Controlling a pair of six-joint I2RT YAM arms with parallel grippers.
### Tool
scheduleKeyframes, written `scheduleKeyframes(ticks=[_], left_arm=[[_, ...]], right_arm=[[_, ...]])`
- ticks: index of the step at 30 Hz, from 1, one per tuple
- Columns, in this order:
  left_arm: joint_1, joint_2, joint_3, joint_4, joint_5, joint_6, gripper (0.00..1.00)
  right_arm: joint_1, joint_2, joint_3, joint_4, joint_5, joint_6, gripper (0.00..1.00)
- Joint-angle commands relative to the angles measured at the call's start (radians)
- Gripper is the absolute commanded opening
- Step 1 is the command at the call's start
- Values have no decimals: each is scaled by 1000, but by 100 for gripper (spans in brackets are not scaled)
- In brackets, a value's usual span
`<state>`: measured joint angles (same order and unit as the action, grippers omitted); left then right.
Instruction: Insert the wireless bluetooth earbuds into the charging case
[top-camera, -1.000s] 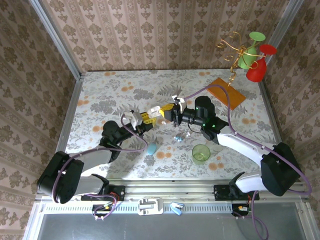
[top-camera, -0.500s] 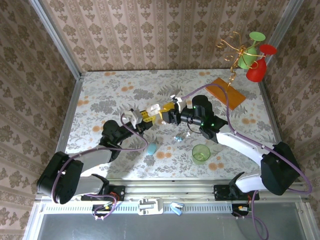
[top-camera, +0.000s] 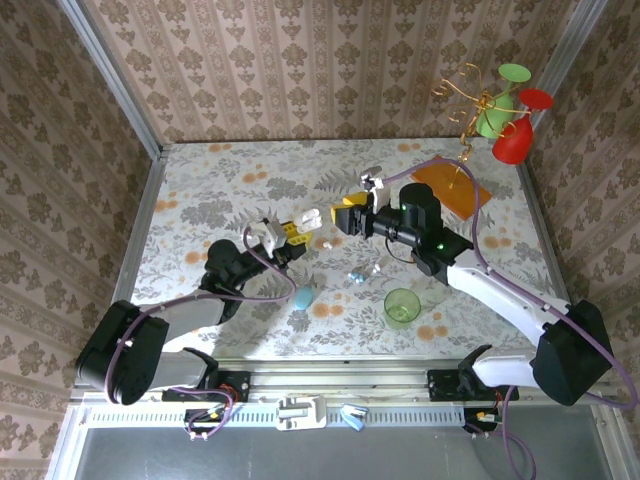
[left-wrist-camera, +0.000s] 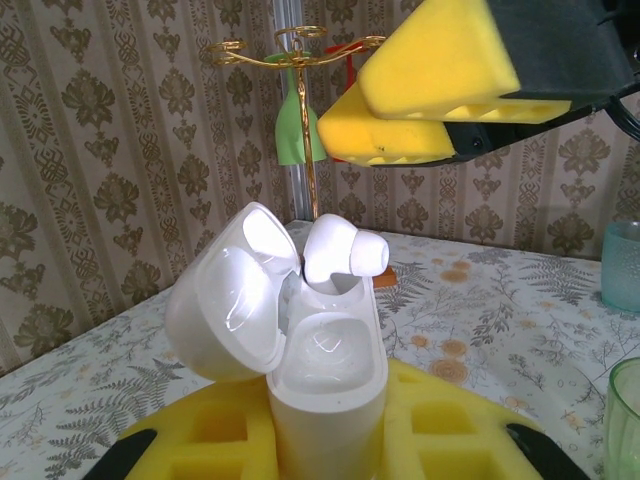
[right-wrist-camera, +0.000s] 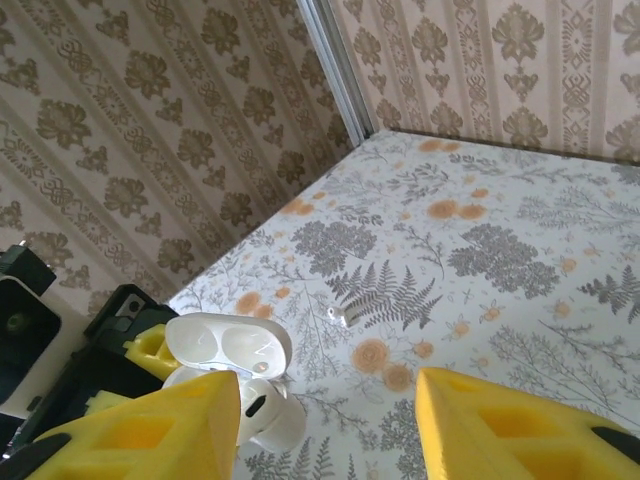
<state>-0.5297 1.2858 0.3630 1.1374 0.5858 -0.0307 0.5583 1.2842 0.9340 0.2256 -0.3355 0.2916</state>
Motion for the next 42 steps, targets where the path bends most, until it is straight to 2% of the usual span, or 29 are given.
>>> scheduleKeyframes(ticks=[1,9,25,30,36,42], left_arm=[[4,-5,33,28,31,8,0],[4,-5,37,30,29,-1,0],[4,12,44,48,35,-21,0],[4,7,47,48,40,-26,0],[4,12,52,48,40,-24,0],[12,16,45,53,40,-17,0]], right_arm=[[0,30,38,-58,-22,-5,49],[18,74,54,-65,-81,-39,48],[38,128,85,-98,-84,-58,50],[32,115,82,-121,3,-49,50],[31,85,85,-143,-9,-67,50],[30,28,54,-99,-56,-75,56]])
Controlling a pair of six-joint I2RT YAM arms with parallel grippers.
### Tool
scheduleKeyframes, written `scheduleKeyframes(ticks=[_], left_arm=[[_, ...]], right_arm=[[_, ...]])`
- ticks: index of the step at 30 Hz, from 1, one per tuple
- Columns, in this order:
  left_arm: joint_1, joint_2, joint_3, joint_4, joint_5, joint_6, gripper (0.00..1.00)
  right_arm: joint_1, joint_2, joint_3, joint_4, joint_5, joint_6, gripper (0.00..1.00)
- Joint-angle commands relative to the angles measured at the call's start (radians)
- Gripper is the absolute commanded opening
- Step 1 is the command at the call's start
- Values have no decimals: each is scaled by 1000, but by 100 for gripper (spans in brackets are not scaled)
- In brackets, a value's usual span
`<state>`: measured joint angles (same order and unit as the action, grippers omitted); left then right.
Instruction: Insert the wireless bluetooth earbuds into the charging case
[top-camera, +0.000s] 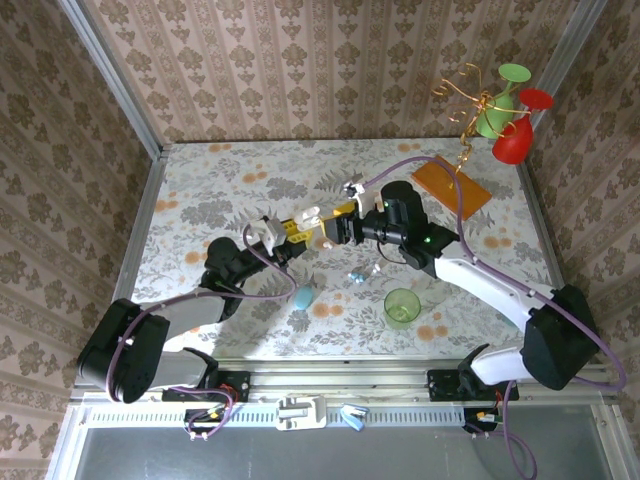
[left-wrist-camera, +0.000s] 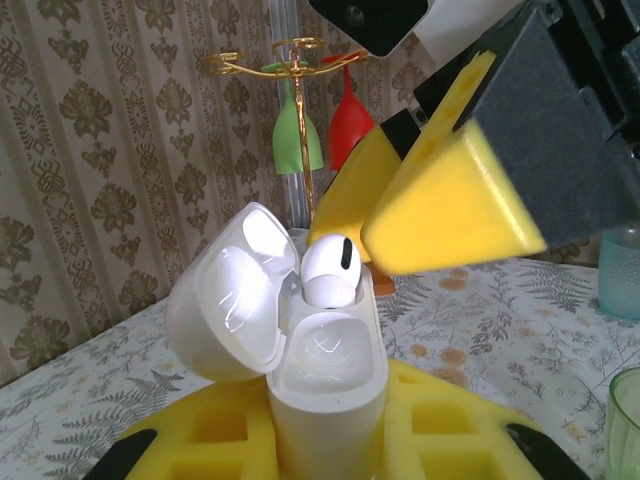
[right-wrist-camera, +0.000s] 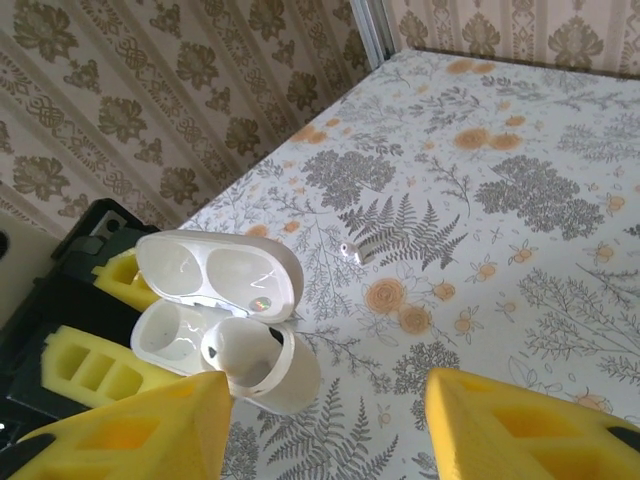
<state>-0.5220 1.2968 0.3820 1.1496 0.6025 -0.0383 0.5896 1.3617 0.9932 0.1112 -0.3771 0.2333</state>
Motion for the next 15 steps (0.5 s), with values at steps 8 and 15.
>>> scheduleKeyframes(ticks=[8,15], left_arm=[[11,13,17,52,34,2,0],[17,-21,8,46,29,-7,0]], right_arm=[[1,23,102,-25,-80,73,67],[2,101,132,-118,0,63,60]])
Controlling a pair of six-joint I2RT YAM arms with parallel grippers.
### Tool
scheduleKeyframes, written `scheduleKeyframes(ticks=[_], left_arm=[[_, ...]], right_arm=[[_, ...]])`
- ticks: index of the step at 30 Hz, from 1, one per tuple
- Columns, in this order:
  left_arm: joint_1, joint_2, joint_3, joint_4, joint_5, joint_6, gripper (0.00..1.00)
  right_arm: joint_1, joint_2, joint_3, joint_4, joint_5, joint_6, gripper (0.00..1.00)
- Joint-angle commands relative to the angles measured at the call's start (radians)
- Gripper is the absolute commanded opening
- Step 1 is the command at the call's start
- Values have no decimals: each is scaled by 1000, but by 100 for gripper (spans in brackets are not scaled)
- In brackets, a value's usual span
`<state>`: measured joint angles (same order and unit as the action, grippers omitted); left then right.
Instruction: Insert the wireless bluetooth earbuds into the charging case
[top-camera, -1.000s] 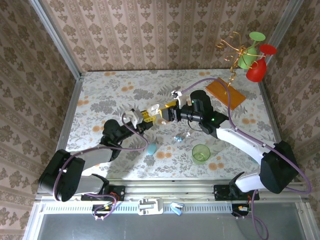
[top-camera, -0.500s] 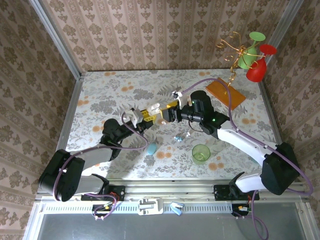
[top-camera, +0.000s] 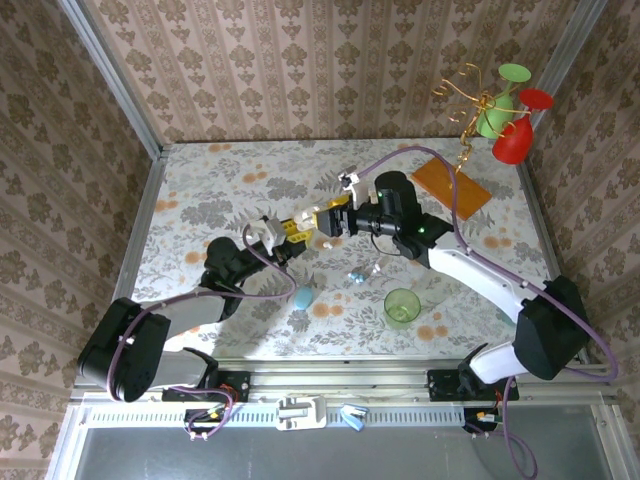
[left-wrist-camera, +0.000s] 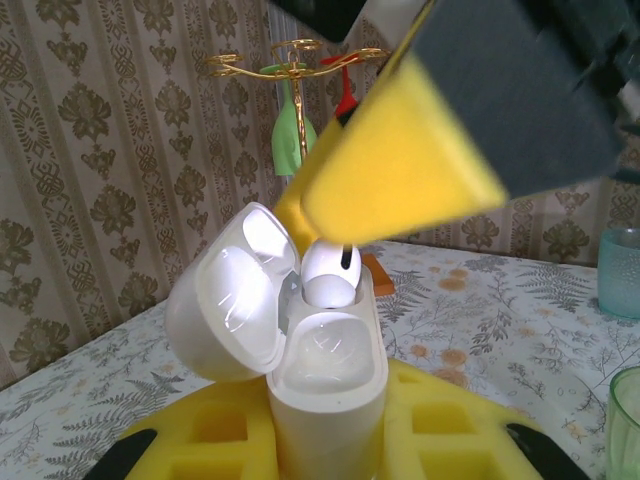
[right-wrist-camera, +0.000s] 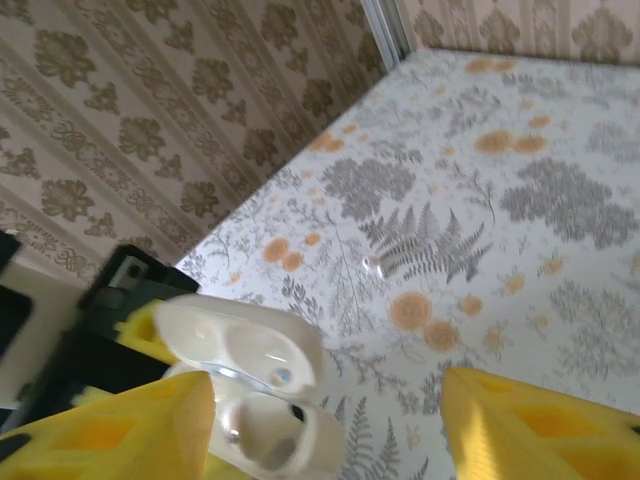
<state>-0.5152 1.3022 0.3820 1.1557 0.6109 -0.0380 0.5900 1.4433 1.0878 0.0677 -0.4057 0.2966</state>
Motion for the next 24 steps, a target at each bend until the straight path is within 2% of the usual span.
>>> scheduleKeyframes(ticks=[1,4,8,10,11,14,18,21,24], left_arm=[[11,-31,9,37,20,-8,0],[16,-34,11,29,9,-10,0],[38,-26,18,1,-33,-18,0],[52,-29,21,-34,-83,-23,0],[86,-32,23,-54,-114,-19,0],[144,-39,36,-120,-204,-16,0],[238,-47,57,-155,-282,-65,0],[294,-84,83,-196,-301,-92,0],[326,-149,122,-311,-347,-83,0]], right_arm=[[4,24,47,-94,25,-10,60],[19,5,50,-101,20,-29,60],[27,-45,28,-38,-8,-19,68],[27,-94,-8,37,-8,-8,73],[27,-111,-31,76,4,0,76],[28,-133,-95,193,50,16,77],[63,-70,-101,203,99,-39,76],[116,33,-59,180,149,-85,76],[166,159,12,157,183,-108,75]])
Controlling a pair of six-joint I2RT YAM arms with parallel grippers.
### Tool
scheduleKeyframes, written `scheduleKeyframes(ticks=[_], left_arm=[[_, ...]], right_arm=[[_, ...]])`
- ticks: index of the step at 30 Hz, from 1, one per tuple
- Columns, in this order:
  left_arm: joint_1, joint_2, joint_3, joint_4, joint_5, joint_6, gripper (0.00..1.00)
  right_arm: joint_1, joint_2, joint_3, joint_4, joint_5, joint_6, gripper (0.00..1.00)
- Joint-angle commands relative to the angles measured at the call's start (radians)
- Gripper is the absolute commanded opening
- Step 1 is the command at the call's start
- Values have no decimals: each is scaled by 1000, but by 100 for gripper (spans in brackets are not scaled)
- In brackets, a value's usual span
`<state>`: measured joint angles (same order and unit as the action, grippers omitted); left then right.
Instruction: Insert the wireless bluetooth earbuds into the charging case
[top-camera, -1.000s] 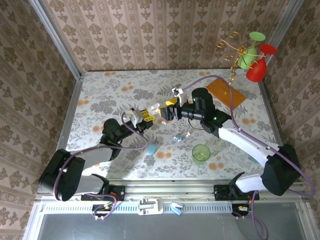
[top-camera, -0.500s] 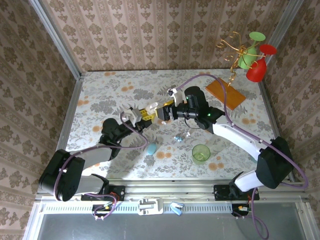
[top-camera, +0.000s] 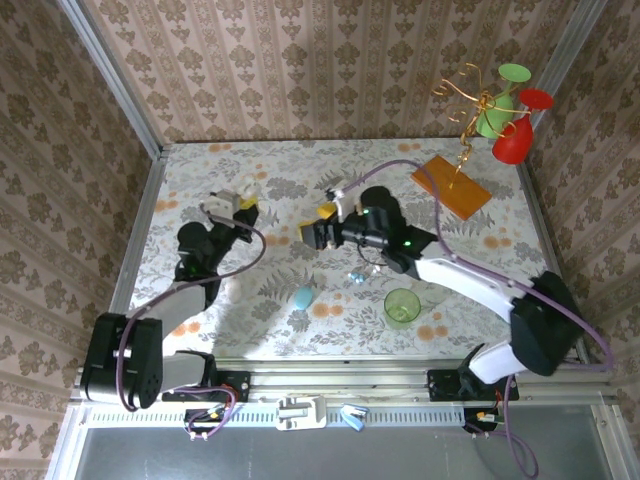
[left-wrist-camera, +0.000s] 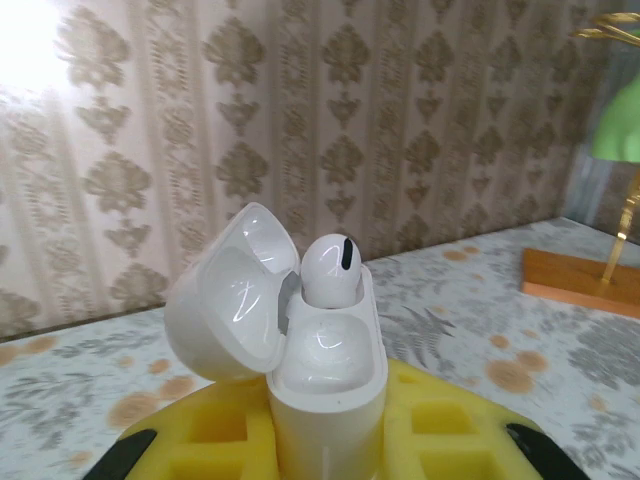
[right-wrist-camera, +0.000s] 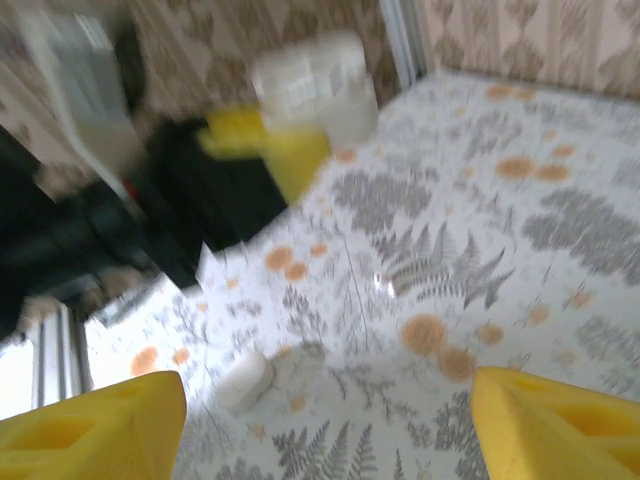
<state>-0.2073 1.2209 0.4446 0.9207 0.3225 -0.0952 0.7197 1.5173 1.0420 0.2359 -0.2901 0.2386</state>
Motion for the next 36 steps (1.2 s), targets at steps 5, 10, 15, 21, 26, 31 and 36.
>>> scheduleKeyframes(ticks=[5,10,15,21,26,31,36], left_arm=[[50,-197,111,-256,-128,-48,0],[58,-305,149,-409,-153,-44,0],[59,-361,170,-490,-153,-43,0],[-8,-390,190,-552,-176,-1,0],[-30,-388,184,-549,-180,3,0],[-38,-389,181,-543,-169,-8,0],[-45,-393,178,-535,-163,-12,0]], right_arm=[[117,349,270,-108,153,-53,70],[177,617,591,-331,298,-65,65],[178,823,870,-498,330,-8,62],[181,1037,1176,-641,346,35,58],[180,1185,1398,-730,369,62,53],[182,1279,1552,-768,419,52,52],[181,1320,1610,-784,432,14,52]])
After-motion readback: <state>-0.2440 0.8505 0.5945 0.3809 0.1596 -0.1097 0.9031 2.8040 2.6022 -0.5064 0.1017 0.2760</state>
